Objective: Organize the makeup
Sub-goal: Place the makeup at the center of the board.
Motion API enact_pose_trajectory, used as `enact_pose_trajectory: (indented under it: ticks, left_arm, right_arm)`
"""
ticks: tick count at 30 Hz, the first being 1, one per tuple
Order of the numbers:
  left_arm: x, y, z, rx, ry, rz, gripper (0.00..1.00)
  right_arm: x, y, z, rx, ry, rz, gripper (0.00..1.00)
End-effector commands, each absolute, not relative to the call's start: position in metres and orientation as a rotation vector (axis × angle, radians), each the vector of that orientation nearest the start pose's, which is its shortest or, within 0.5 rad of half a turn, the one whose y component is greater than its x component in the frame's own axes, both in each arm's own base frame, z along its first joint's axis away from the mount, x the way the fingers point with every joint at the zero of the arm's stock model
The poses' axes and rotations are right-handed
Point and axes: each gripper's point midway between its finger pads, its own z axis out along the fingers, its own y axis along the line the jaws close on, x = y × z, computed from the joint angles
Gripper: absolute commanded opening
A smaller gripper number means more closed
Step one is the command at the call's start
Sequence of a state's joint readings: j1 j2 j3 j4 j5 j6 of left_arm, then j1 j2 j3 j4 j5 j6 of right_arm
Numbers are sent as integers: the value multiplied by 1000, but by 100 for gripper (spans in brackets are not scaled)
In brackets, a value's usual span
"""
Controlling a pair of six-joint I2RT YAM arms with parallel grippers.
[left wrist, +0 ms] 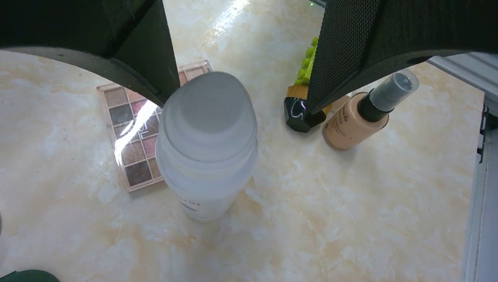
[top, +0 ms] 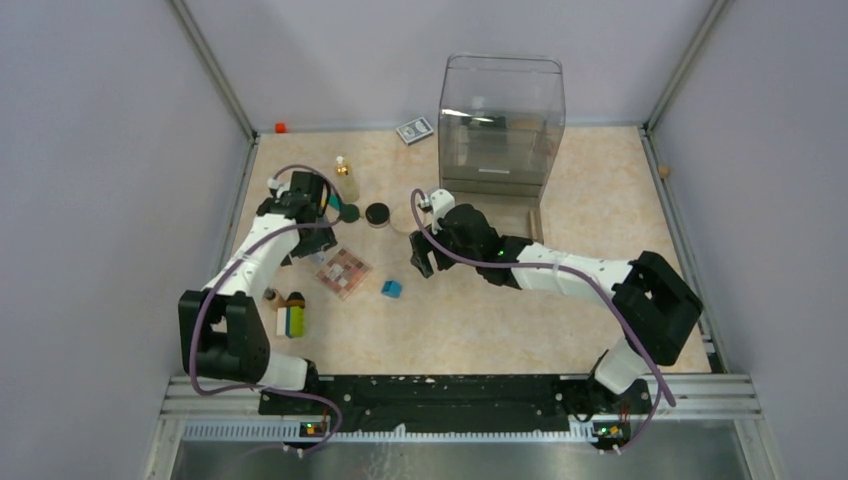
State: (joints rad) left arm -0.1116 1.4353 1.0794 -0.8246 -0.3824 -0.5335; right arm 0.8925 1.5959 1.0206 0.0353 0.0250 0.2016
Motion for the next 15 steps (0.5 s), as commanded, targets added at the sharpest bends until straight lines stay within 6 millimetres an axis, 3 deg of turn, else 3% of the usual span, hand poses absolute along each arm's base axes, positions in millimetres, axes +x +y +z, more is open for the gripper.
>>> enact_pose_trajectory:
  ticks: [1, 5, 9, 13, 15]
  left_arm:
    - [306, 15, 142, -668, 2476, 282, 85]
    - [314, 15, 171, -668, 2403, 221, 95]
    - [318, 19, 213, -655, 2301, 150, 99]
    - [297, 42, 248, -706, 2199, 214, 99]
    - [277, 69, 254, -794, 2175, 294, 99]
  right_arm:
    - [286, 361, 159, -705, 1978, 666, 76]
    - [285, 361, 160, -707, 1974, 669, 76]
    - [285, 360, 161, -706, 1970, 669, 76]
    - [284, 359, 161, -708, 1970, 668, 76]
    - [284, 359, 162, -706, 1967, 667, 76]
